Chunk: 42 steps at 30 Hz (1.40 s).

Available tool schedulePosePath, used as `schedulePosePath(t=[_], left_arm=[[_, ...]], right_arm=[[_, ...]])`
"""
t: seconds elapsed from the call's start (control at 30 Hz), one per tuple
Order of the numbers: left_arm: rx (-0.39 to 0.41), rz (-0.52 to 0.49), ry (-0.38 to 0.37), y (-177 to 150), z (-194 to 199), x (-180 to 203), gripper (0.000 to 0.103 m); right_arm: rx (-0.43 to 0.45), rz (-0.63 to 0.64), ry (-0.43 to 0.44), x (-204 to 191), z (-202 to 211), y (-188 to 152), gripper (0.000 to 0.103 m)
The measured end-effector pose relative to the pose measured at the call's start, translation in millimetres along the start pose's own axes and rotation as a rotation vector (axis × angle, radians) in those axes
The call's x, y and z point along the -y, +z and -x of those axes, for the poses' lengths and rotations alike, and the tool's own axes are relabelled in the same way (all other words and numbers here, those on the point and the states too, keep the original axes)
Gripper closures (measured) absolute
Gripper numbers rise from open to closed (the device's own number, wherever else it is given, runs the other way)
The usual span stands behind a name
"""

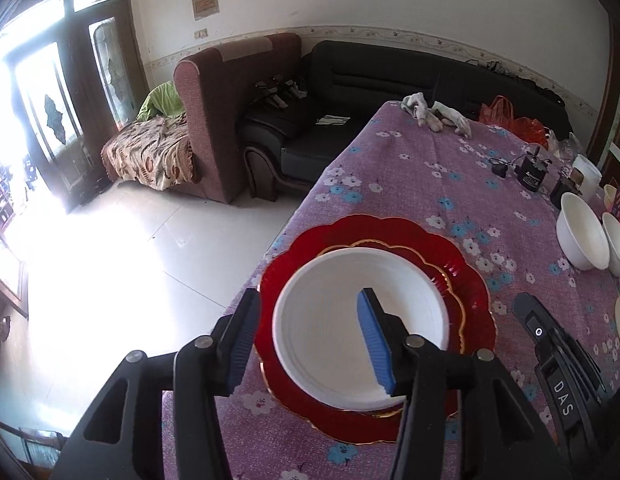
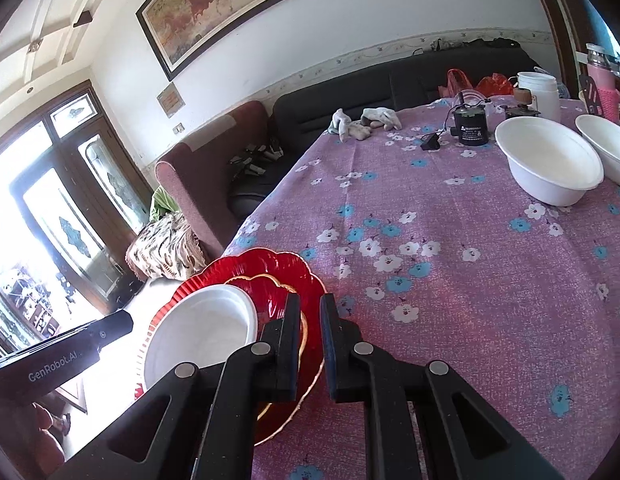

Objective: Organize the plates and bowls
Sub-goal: 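Lower the white bowl onto the stacked red plates and open the right gripper, then withdraw the right gripper from the stack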

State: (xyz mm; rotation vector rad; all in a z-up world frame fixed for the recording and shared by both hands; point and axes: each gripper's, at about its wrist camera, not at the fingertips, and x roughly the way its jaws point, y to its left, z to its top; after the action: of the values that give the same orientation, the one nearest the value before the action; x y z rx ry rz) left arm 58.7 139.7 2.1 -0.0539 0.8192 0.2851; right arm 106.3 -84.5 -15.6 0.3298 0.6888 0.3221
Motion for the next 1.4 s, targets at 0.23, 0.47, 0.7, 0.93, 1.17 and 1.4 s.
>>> schedulePosePath(t=[0.23,0.47,0.7,0.93,1.17,1.4], left_arm=[[0.038,-0.096,-0.031,-13,15,58,0.03],[0.043,-0.174,-0.069,-38,17,111,0.024],[0.039,-0.228,-0.166,-58,6,165,0.024],[0.067,-0.189,-0.245,-43,-22,216,0.024],[0.08,-0.146,-0.287,-27,-45,244,0.024],[0.094,-0.147,-0.316,-30,-46,231,0.024]], right_arm=[[0.011,-0.045,-0.032,40,25,2,0.091],[-0.01,-0.095,-0.058,83,46,-2,0.067],[0.021,-0.15,-0.142,137,80,-6,0.061],[0.032,-0.339,-0.207,197,98,-13,0.061],[0.013,-0.413,-0.253,211,94,-18,0.061],[0.02,-0.444,-0.275,215,95,-19,0.061]])
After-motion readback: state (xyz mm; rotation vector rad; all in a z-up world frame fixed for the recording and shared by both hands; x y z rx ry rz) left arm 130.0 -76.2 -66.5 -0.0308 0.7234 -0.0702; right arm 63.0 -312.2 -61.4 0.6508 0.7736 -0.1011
